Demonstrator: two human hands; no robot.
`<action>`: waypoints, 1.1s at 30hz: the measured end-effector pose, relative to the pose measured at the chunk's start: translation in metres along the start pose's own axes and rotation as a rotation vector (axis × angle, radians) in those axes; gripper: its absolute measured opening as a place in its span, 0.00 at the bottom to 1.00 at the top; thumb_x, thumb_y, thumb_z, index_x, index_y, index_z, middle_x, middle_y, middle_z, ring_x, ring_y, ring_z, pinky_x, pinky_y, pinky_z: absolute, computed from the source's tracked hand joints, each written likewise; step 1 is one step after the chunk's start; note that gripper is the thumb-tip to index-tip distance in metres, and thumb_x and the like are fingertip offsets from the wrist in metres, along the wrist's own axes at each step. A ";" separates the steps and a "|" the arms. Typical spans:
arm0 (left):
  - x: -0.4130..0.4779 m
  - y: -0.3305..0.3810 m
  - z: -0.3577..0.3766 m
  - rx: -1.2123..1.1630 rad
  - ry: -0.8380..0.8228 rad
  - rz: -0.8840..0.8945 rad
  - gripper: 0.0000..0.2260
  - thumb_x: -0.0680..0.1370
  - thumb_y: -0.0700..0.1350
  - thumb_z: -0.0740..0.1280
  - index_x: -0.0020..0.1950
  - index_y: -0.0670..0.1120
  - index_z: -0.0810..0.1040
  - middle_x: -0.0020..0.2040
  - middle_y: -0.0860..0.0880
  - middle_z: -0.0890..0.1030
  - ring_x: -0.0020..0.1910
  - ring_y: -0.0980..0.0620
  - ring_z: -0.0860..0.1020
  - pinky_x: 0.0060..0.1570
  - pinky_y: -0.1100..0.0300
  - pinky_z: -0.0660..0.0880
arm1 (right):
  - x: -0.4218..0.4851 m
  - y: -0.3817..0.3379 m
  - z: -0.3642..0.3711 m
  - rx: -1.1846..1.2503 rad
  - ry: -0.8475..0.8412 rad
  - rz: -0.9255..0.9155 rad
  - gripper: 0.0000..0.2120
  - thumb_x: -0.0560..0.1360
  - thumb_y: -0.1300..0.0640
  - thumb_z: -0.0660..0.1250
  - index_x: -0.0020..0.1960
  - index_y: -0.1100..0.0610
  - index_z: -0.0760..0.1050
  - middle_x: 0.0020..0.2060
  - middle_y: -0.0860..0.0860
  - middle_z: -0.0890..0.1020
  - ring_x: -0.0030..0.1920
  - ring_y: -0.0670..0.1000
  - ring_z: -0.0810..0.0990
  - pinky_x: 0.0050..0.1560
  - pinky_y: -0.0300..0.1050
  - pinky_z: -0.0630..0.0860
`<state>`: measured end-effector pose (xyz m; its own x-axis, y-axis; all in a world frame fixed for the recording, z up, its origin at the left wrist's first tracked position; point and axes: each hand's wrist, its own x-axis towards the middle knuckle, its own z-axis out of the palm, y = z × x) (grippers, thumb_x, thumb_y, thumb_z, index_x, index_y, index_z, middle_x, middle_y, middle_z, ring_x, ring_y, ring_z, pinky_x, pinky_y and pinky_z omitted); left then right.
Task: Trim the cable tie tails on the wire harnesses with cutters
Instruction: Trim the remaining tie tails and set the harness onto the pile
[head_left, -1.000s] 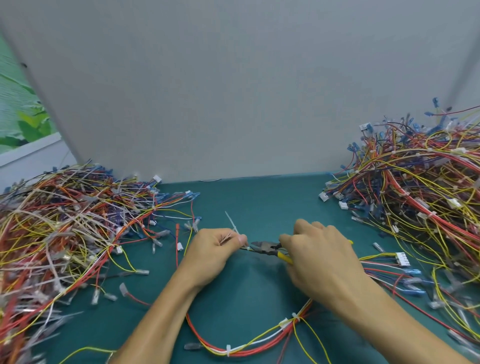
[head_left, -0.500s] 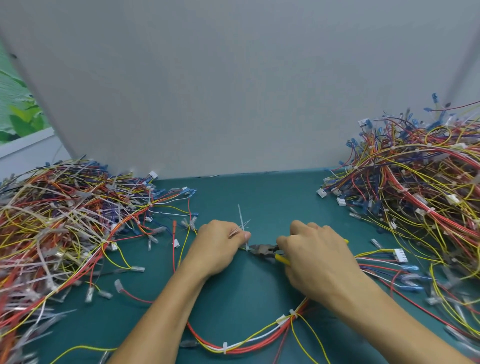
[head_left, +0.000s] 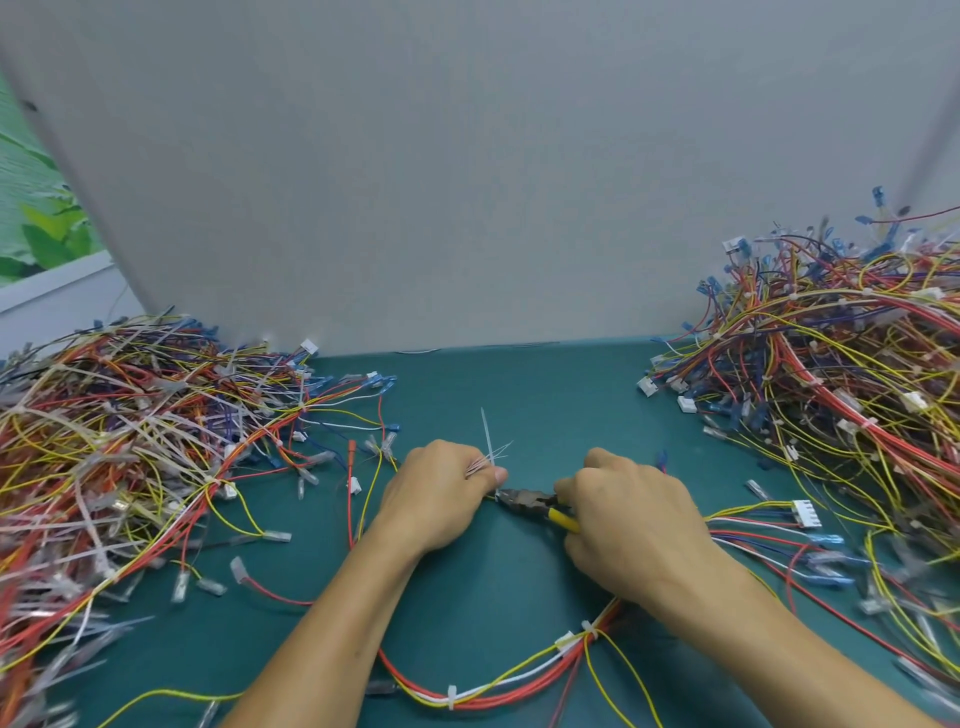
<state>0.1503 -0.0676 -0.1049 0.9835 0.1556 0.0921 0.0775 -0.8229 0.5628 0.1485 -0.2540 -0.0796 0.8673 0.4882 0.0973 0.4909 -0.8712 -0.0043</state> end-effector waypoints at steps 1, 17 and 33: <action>0.000 0.000 0.000 0.002 -0.002 0.000 0.20 0.77 0.53 0.66 0.28 0.47 0.68 0.27 0.52 0.70 0.34 0.47 0.69 0.36 0.55 0.68 | 0.001 0.000 0.000 0.003 0.001 -0.003 0.09 0.74 0.53 0.62 0.52 0.51 0.75 0.44 0.51 0.68 0.51 0.59 0.78 0.38 0.46 0.64; -0.002 0.002 -0.002 -0.041 -0.038 -0.024 0.21 0.77 0.53 0.66 0.27 0.46 0.67 0.26 0.52 0.67 0.33 0.48 0.66 0.34 0.55 0.63 | 0.009 0.007 -0.003 0.090 -0.080 0.010 0.06 0.71 0.51 0.64 0.39 0.52 0.70 0.40 0.49 0.71 0.43 0.58 0.73 0.38 0.44 0.65; -0.007 0.003 -0.011 -0.034 -0.096 0.024 0.20 0.77 0.52 0.65 0.30 0.43 0.66 0.27 0.50 0.62 0.29 0.51 0.60 0.29 0.56 0.55 | 0.008 0.012 -0.012 0.140 -0.161 0.019 0.07 0.67 0.52 0.65 0.42 0.53 0.75 0.33 0.50 0.72 0.39 0.59 0.74 0.30 0.41 0.63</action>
<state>0.1420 -0.0650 -0.0944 0.9963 0.0815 0.0276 0.0497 -0.8068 0.5888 0.1601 -0.2615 -0.0672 0.8730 0.4834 -0.0643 0.4713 -0.8702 -0.1434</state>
